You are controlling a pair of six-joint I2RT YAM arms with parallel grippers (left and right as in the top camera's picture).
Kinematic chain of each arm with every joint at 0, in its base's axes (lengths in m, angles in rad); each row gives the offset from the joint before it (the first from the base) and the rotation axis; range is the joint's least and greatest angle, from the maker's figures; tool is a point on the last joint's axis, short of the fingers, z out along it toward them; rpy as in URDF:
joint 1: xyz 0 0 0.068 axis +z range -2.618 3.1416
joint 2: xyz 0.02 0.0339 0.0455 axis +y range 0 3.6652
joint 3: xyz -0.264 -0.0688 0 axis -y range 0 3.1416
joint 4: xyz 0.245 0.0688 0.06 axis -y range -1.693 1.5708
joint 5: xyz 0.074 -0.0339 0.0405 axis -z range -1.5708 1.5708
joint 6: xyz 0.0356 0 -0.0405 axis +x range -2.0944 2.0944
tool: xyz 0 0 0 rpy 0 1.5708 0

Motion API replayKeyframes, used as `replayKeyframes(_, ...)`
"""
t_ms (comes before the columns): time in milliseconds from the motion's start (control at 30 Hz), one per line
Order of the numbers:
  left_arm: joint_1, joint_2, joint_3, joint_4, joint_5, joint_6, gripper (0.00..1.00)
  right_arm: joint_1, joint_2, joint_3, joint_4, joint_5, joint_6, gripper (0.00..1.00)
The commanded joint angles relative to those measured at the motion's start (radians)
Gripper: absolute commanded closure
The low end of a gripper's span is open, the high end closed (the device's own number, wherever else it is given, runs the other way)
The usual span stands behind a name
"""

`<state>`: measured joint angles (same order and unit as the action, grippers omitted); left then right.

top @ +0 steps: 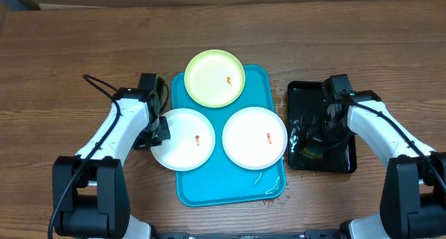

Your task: Clean dirty plates on tray and stack at the side

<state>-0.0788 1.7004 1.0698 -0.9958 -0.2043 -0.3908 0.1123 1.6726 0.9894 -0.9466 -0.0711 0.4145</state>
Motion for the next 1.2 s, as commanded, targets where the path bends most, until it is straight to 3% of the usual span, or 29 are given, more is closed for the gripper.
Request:
replayKeyframes(0,0.013,0.007,-0.006,0.023,-0.048,0.008,0.73,0.005,-0.012,0.029,0.002,-0.001,-0.002,0.96)
replayKeyframes(67,0.013,0.007,0.0,0.029,-0.047,0.029,0.51,0.005,-0.012,0.029,0.002,-0.001,-0.002,0.96)
replayKeyframes(133,0.013,0.007,0.018,0.024,-0.043,0.05,0.5,0.005,-0.012,0.029,0.002,-0.001,-0.003,0.96)
replayKeyframes(200,0.013,0.006,0.068,-0.017,-0.024,0.063,0.37,0.005,-0.012,0.029,0.002,-0.001,-0.002,0.96)
replayKeyframes(300,0.013,0.003,0.158,-0.092,0.021,0.064,0.32,0.005,-0.012,0.029,0.002,-0.001,-0.003,0.96)
replayKeyframes(567,-0.048,-0.016,0.38,-0.205,0.311,0.133,0.37,0.005,-0.012,0.029,0.002,-0.001,-0.003,0.96)
replayKeyframes(733,-0.166,-0.01,0.331,-0.158,0.389,0.113,0.46,0.005,-0.012,0.029,0.0,-0.001,-0.003,0.96)
replayKeyframes(833,-0.243,-0.004,0.245,-0.062,0.391,0.066,0.45,0.005,-0.012,0.029,0.0,-0.001,-0.003,0.96)
replayKeyframes(1000,-0.326,-0.002,0.114,0.154,0.458,0.039,0.69,0.005,-0.012,0.029,0.002,-0.001,-0.003,0.96)
replayKeyframes(1167,-0.386,0.0,0.044,0.313,0.466,0.039,0.85,0.005,-0.012,0.029,0.002,-0.001,-0.003,0.96)
